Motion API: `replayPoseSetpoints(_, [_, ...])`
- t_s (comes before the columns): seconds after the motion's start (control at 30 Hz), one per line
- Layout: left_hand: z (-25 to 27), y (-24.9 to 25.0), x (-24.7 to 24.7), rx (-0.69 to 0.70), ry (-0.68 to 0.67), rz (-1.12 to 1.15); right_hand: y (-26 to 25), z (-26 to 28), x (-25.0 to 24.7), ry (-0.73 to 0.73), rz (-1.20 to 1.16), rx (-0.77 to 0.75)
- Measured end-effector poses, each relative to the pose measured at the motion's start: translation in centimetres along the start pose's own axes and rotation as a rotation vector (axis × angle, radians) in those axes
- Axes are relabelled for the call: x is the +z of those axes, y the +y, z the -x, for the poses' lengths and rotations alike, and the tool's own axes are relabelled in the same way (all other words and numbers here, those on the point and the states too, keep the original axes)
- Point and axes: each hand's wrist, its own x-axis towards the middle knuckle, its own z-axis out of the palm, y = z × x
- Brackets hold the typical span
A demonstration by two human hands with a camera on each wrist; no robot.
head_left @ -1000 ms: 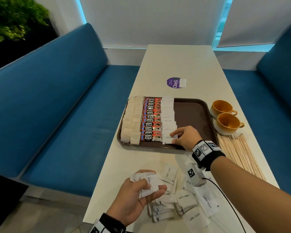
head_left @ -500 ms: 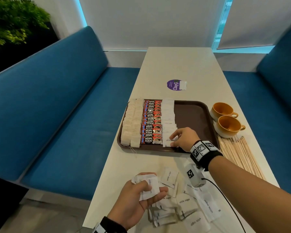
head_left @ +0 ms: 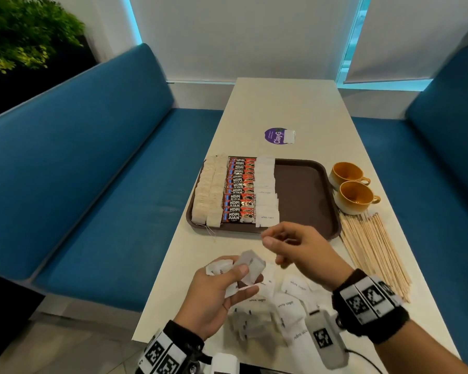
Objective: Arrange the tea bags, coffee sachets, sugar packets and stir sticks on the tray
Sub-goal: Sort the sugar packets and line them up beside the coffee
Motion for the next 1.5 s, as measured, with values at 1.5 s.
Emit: replayPoseSetpoints(1.5, [2.7, -0.8, 2.6, 0.106, 0.029, -0.233, 2.2, 7.6, 0.4, 0.047, -0.155, -0.188])
